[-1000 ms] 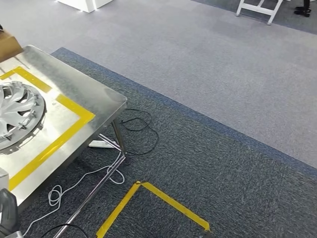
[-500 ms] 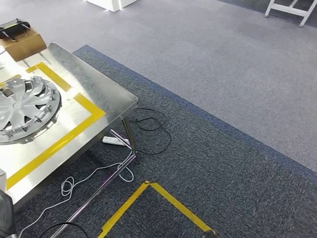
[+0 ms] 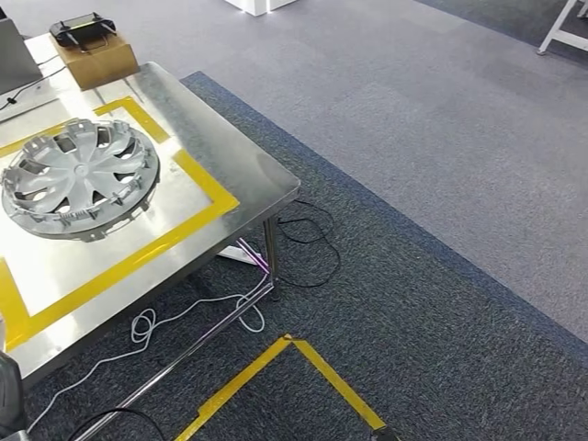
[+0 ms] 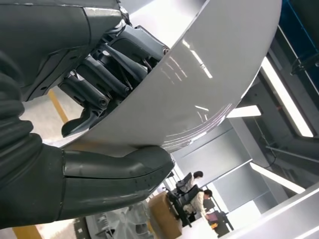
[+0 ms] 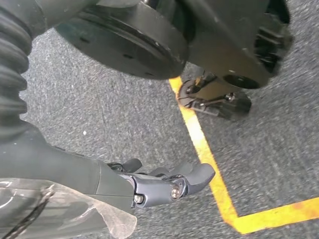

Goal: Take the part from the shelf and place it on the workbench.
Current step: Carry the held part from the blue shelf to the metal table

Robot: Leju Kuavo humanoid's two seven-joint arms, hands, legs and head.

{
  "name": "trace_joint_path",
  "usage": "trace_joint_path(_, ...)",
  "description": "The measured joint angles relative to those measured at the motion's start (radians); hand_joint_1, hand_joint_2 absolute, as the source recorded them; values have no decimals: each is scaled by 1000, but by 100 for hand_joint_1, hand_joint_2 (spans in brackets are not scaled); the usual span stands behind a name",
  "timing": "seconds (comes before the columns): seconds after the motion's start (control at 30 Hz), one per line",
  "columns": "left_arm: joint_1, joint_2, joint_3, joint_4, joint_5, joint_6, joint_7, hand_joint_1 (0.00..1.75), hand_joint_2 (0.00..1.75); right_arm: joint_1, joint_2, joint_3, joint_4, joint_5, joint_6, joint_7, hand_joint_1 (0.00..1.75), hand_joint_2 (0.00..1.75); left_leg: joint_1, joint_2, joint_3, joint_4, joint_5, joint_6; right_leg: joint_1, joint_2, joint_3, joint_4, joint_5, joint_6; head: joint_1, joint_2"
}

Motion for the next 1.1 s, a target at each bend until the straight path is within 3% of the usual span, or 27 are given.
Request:
trace_joint_path(0.07, -1, -1, 0, 0, 0, 0, 0, 175, 175, 1, 0, 0, 0, -1, 0, -1, 0, 175, 0, -11, 0, 0, 0, 4, -1, 17, -66, 122, -42, 4, 2, 0)
trace_joint_path(0.1, -1, -1, 1, 0, 0, 0, 0, 175, 175, 0, 0, 0, 0, -1, 0, -1, 0, 175, 0, -17, 1, 1, -1, 4, -1, 19, -82, 146, -39, 5, 2, 0)
trace_joint_path(0.13, -1, -1, 1, 0, 0, 0, 0, 175, 175, 0, 0, 0, 0, -1, 0, -2, 0, 175, 0, -24, 2, 1, -2, 3, -1, 20, -79, 132, -16, 5, 2, 0)
trace_joint_path(0.17, -1, -1, 1, 0, 0, 0, 0, 175, 175, -1, 0, 0, 0, -1, 0, -1, 0, 175, 0, -32, 4, 1, -3, 2, -2, 23, -60, 84, 20, 5, 2, 0)
trace_joint_path(0.23, -1, -1, 2, 0, 0, 0, 0, 175, 175, 1, 0, 0, 0, 0, -1, 0, 0, 175, -1, -46, 5, 6, -7, -5, -4, 40, -2, -49, 82, 0, 2, 0)
trace_joint_path(0.3, 0, -2, 3, 0, 1, 0, 0, 175, 175, 1, 0, 0, 0, 0, -3, 0, 0, 175, -3, -56, -1, 11, -10, -16, -4, 56, 31, -117, 96, -8, 2, 0)
trace_joint_path(0.4, 0, -2, 4, 0, 7, 0, 0, 175, 175, 0, 0, 0, -1, -2, -6, -3, 0, 175, -1, -56, -7, 18, -14, -31, -4, 53, 38, -124, 94, -26, 1, 0)
trace_joint_path(0.47, -1, -1, 4, 0, 10, 0, 0, 175, 175, 0, 0, -1, -1, -3, -6, -4, 0, 175, 0, -35, -31, 75, -49, -42, -6, 45, 43, -129, 94, -38, -3, 0)
trace_joint_path(0.53, -2, -1, 4, 0, 11, 0, 0, 175, 175, 2, 0, -1, -1, -3, -7, -4, 0, 175, 2, -17, -92, 206, -111, -50, -5, 35, 47, -129, 89, -45, -7, 0)
trace_joint_path(0.6, -2, -1, 4, 0, 12, 0, 0, 175, 175, 4, 0, -1, -1, -3, -6, -4, 0, 175, 4, -14, -144, 306, -137, -53, -4, 27, 52, -128, 84, -46, -6, 0)
trace_joint_path(0.63, -2, -1, 5, 0, 12, 0, 0, 175, 175, 4, 0, 0, -1, -3, -6, -4, 0, 175, 5, -14, -145, 302, -119, -53, -4, 24, 56, -128, 80, -46, -6, 0)
trace_joint_path(0.67, -2, -1, 5, 0, 12, 0, 0, 175, 175, 5, 0, 0, -1, -3, -6, -4, 0, 175, 5, -13, -126, 258, -85, -51, -4, 22, 62, -128, 76, -44, -6, 0)
trace_joint_path(0.7, -2, -1, 5, 0, 12, 0, 0, 175, 175, 5, 0, 0, -1, -4, -5, -4, 0, 175, 4, -12, -94, 188, -44, -46, -4, 21, 69, -128, 71, -42, -7, 0)
trace_joint_path(0.77, -2, -1, 5, -1, 12, 0, 0, 175, 175, 4, 0, -1, -1, -6, -4, -4, 0, 175, -1, -7, -34, 65, -6, -33, -1, 20, 76, -129, 59, -32, -7, 0)
trace_joint_path(0.8, -2, -1, 5, -1, 11, 0, 0, 175, 175, 4, 0, -1, -1, -7, -3, -5, 0, 175, -4, -5, -19, 34, -6, -27, -1, 19, 78, -131, 55, -26, -7, 0)
trace_joint_path(0.93, 0, -2, 6, -2, 11, -1, 0, 175, 175, 2, 0, -1, -1, -9, -2, -6, 0, 175, -2, -9, 6, 8, -18, -3, -2, 17, 90, -109, 48, 2, -5, 0)
trace_joint_path(1.0, 0, -3, 7, -3, 11, -1, 0, 175, 175, 0, 0, -1, -1, -9, -1, -7, 0, 175, 1, -9, 21, 3, -22, 6, -2, 20, 40, -24, 10, 8, 0, 0)
trace_joint_path(1.07, 0, -3, 8, -3, 11, -1, 0, 175, 175, 1, 0, -1, -1, -10, -1, -8, 0, 175, 0, -10, 28, 3, -31, 10, -2, 22, -49, 108, -35, 15, 3, 0)
trace_joint_path(1.1, 0, -4, 8, -3, 11, -1, 0, 175, 175, 1, 0, -1, -1, -10, 0, -9, 0, 175, -1, -11, 34, 3, -38, 10, -2, 22, -85, 148, -43, 16, 3, 0)
